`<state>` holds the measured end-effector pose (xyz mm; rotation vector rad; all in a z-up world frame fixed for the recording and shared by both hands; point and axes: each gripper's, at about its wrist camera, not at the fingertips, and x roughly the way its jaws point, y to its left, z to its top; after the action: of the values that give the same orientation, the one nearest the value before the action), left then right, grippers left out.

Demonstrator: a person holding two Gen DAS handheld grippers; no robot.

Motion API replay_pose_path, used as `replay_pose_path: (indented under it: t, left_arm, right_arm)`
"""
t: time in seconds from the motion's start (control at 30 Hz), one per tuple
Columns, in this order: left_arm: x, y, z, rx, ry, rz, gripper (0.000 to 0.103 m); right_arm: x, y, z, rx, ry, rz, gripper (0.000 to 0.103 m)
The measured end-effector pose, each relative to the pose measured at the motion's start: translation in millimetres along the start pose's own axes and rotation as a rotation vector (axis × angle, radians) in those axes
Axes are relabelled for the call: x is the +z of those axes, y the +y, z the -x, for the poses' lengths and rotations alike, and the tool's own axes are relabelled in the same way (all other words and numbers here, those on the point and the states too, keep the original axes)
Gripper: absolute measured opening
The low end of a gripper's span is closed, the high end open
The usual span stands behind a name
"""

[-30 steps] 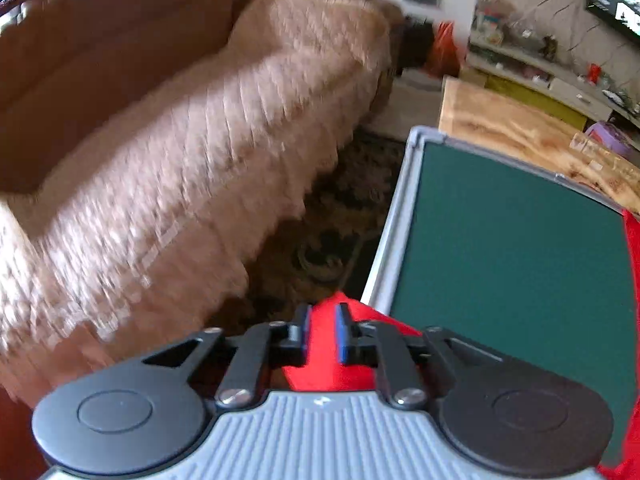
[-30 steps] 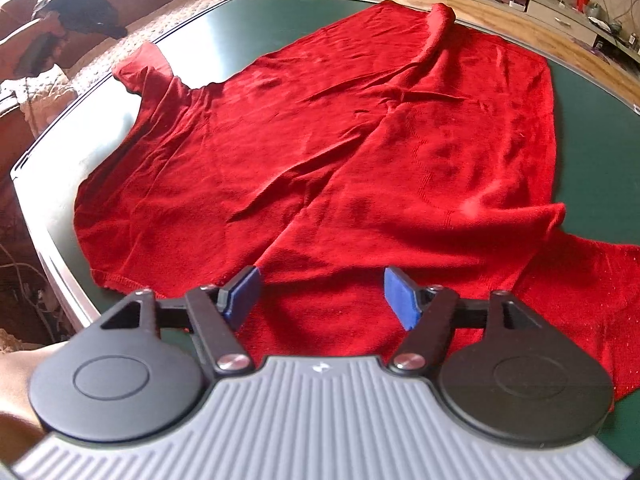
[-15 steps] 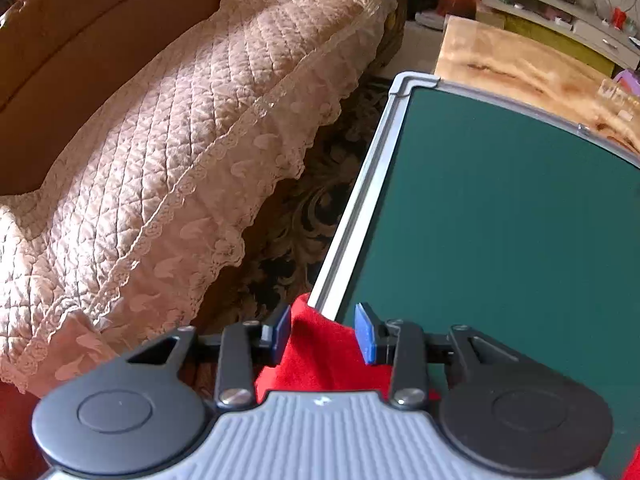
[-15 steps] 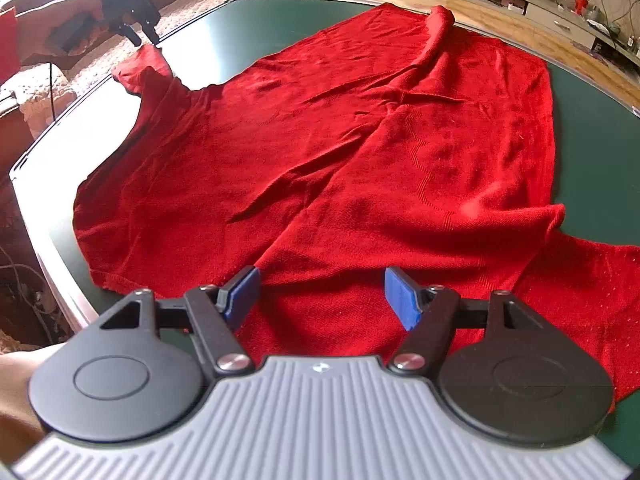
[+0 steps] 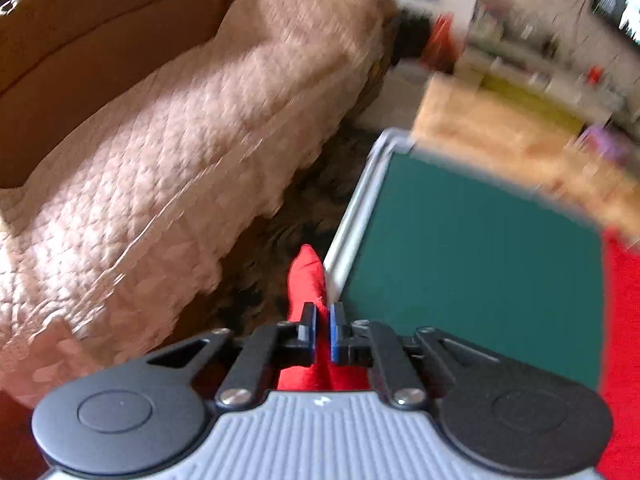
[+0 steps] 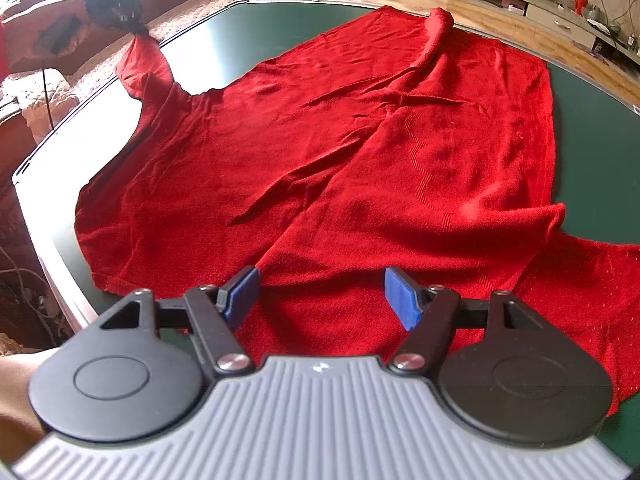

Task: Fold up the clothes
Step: 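Pull the sleeve outward from the shirt body with the left gripper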

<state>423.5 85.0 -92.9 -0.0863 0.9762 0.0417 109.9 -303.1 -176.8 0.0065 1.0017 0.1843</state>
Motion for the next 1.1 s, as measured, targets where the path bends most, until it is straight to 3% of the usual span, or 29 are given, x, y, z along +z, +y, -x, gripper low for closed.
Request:
replay_pose_path:
  t: [0.13, 0.27, 0.7, 0.77, 1.0, 1.1]
  left_arm:
    - [13, -8, 47, -0.147, -0.175, 0.04, 0.007]
    - [20, -16, 67, -0.157, -0.258, 0.026, 0.007]
    - [-36, 63, -17, -0.094, -0.11, 0.18, 0.007]
    - [-40, 72, -20, -0.111, -0.108, 0.215, 0.007]
    - [-50, 79, -14, -0.109, -0.114, 0.196, 0.007]
    - [-68, 88, -12, -0.076, -0.094, 0.193, 0.007]
  right_arm:
    - [1, -1, 0, 0.0, 0.002, -0.005, 0.078]
    - [2, -1, 0, -0.001, 0.002, -0.007, 0.078]
    - [0, -2, 1, 0.002, 0.002, -0.007, 0.078]
    - [1, -1, 0, -0.001, 0.006, -0.002, 0.078]
    - [2, 1, 0, -0.012, 0.008, -0.003, 0.078]
    - [2, 1, -1, -0.015, 0.009, 0.0, 0.078]
